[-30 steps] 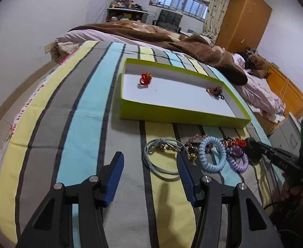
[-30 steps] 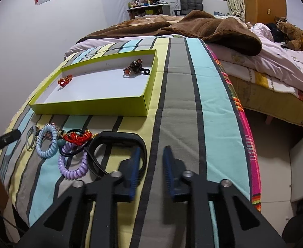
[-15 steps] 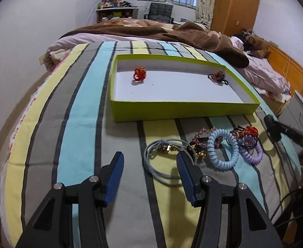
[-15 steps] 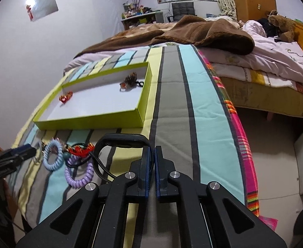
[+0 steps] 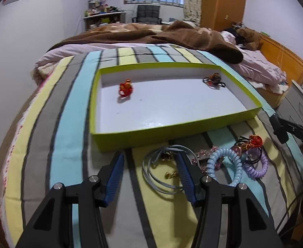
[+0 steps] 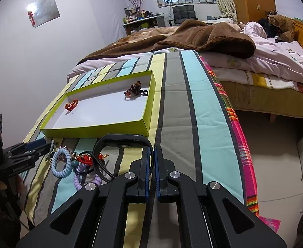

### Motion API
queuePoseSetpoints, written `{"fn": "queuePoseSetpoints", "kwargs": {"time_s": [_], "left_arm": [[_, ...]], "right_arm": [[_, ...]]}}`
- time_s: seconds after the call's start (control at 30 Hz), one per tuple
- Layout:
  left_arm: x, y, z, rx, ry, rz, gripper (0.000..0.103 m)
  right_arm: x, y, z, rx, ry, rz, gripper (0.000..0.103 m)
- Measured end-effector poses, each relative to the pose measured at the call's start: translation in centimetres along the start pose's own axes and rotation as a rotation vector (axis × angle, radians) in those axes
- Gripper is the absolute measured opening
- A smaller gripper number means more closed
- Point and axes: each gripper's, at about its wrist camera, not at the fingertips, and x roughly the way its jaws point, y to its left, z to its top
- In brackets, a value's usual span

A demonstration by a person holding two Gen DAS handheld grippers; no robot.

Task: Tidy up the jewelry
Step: 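Close the right gripper on the black band, then grasp the grey wire bracelet with the left gripper while the right holds the black band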

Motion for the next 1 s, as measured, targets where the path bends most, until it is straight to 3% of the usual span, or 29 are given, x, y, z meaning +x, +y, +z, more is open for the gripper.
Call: {"fn": "queuePoseSetpoints", "kwargs": {"time_s": [0.23, 0.33, 0.5, 0.63, 1.0], "left_arm": [[1.1, -0.2, 0.5, 0.002, 0.035, 0.024, 0.053], [1.2, -0.6, 0.5, 0.025, 0.037, 0.055, 0.044], [0.9, 0.0, 0.4, -0.006, 0.027, 0.046, 0.017], [0.6, 0.8, 0.1, -0.048, 0.016, 0.035, 0.005], [-0.6, 1.8, -0.7, -0.096, -0.023, 0.050, 0.004]], "right_arm": [[0.2, -0.2, 0.1, 0.008, 0.003, 0.004, 0.004], [0.3, -0.1, 0.1, 0.001, 0.006, 0.004, 0.004], [0.5, 0.0, 0.1, 0.001, 0.007, 0.006, 0.004], [0.6, 0.0, 0.1, 0.003, 0.006, 0.003, 0.004], [0.3, 0.5, 0.1, -0.004, -0.002, 0.009, 0.004]]}}
